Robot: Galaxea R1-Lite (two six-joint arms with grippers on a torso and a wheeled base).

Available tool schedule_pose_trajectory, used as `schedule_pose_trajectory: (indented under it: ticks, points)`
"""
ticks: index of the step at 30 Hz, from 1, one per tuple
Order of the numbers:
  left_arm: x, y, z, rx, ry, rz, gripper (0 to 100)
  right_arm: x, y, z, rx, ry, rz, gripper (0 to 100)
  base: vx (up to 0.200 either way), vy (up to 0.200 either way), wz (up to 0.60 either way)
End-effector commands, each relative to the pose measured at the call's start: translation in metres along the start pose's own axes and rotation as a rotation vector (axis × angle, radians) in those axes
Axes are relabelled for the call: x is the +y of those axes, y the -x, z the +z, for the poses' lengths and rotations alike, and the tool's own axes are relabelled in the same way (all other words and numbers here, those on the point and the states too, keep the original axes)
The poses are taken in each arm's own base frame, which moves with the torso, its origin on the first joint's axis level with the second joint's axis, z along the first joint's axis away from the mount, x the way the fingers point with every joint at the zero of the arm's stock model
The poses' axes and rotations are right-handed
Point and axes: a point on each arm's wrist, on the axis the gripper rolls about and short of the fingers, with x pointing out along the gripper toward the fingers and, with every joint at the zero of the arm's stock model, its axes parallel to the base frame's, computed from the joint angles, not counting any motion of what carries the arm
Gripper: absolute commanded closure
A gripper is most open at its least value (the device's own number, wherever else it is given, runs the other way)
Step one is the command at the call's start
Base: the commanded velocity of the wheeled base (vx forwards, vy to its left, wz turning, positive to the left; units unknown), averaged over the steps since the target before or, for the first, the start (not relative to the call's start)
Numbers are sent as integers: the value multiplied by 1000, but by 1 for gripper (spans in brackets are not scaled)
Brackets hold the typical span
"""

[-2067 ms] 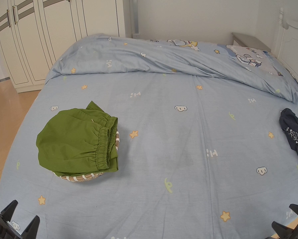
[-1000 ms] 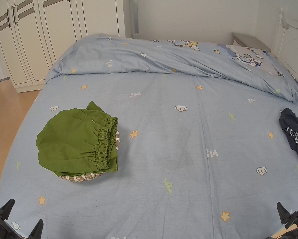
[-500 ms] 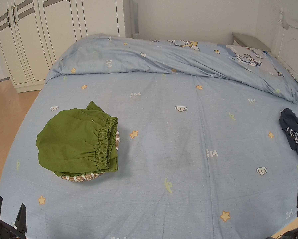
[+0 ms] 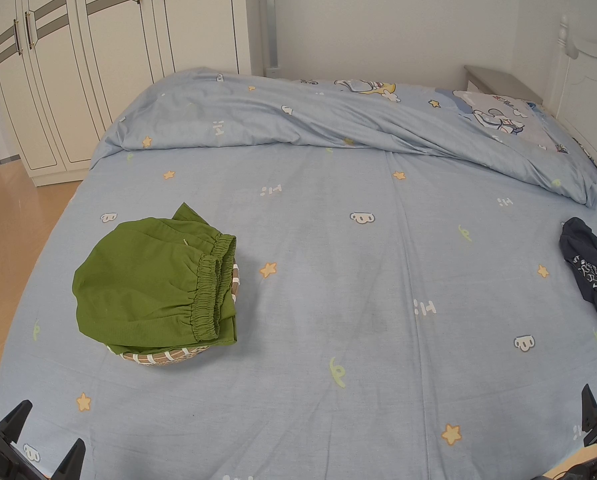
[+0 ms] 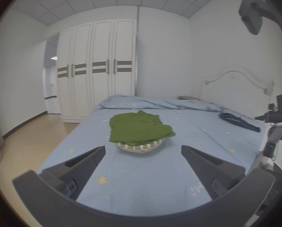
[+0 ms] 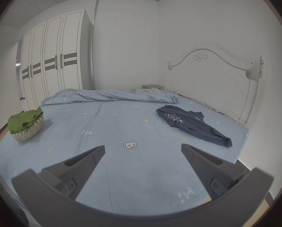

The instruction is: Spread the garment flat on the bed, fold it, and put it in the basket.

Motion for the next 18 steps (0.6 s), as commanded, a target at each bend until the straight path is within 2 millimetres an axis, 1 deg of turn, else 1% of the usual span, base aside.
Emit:
schedule_pose_trajectory:
  ticks: [1,2,3,7,9,11,12,13,15,16,18]
  points:
    - [1,-1,-4,17,38,17,0,0,0,-3,-10,12,20,0,0,0,0]
    - [1,-1,-4,16,44,32,0,0,0,-3,-10,12,20,0,0,0,0]
    - [2,-1,-4,13,66,95,0,0,0,-3,-10,12,19,0,0,0,0]
    - [5,-1,-4,1,107,227,0,0,0,-3,-10,12,19,0,0,0,0]
    - [8,0,-5,11,95,332,0,0,0,-3,-10,12,19,0,0,0,0]
    - [9,0,-6,24,63,399,0,0,0,-3,-12,12,19,0,0,0,0]
    - [9,0,-6,24,63,399,0,0,0,-3,-12,12,19,0,0,0,0]
    - [9,0,-6,36,9,383,0,0,0,-2,-13,12,20,0,0,0,0]
    - [7,0,-10,74,-16,299,0,0,0,-3,-12,12,23,0,0,0,0]
    - [7,0,-10,74,-16,299,0,0,0,-3,-12,12,23,0,0,0,0]
    - [6,0,-10,91,-22,209,0,0,-1,-2,5,10,37,0,0,0,0]
